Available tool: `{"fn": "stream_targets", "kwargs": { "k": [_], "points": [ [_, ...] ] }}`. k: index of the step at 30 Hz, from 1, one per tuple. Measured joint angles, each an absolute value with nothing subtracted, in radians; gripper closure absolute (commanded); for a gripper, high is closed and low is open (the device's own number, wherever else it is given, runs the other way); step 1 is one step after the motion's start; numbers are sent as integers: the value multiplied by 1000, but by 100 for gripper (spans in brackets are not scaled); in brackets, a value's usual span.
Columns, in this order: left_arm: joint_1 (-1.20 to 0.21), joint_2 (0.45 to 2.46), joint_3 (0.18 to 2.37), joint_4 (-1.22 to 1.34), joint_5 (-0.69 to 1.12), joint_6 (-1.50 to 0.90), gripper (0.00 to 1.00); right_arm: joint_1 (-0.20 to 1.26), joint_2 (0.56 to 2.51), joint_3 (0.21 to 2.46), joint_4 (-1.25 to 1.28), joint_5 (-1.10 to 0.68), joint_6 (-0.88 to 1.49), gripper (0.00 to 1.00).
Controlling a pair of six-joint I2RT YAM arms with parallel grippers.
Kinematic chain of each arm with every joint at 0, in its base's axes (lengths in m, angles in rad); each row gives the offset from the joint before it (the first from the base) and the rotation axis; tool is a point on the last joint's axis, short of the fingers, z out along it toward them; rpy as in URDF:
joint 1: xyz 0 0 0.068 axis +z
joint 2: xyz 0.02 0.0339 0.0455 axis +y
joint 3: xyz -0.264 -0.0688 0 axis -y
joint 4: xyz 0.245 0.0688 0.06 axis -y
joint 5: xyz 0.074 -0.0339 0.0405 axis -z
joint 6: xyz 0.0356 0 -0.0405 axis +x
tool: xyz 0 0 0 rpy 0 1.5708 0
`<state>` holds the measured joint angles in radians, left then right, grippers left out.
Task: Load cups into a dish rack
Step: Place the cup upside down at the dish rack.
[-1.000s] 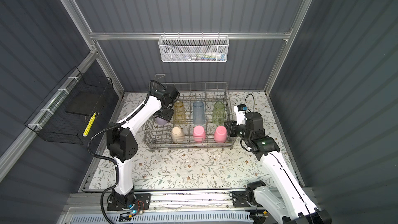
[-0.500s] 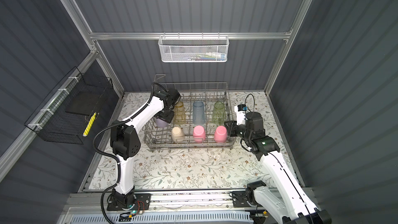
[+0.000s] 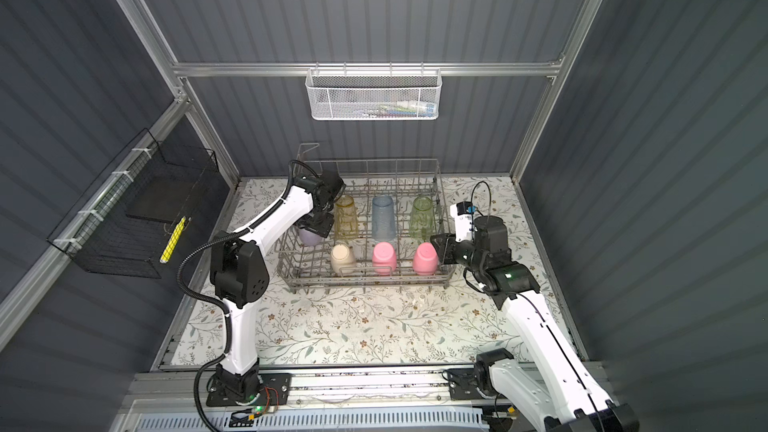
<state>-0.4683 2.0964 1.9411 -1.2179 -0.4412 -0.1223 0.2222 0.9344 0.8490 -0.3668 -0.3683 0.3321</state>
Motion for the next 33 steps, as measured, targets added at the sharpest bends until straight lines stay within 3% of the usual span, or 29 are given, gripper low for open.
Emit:
{"fn": "stream_targets", "kwargs": {
  "k": [8,11,33],
  "points": [
    [-444,2088,1907,-1190,-399,-114,26,222,950,849,-367,-383,333,77],
    [-437,2078,1898,-1174,-370,-110,35,222,958,849,-365,-390,335,77],
    [-409,2097,1944,-1202,-297,-88,32,222,971,848,-353,-409,341,77]
  ]
}}
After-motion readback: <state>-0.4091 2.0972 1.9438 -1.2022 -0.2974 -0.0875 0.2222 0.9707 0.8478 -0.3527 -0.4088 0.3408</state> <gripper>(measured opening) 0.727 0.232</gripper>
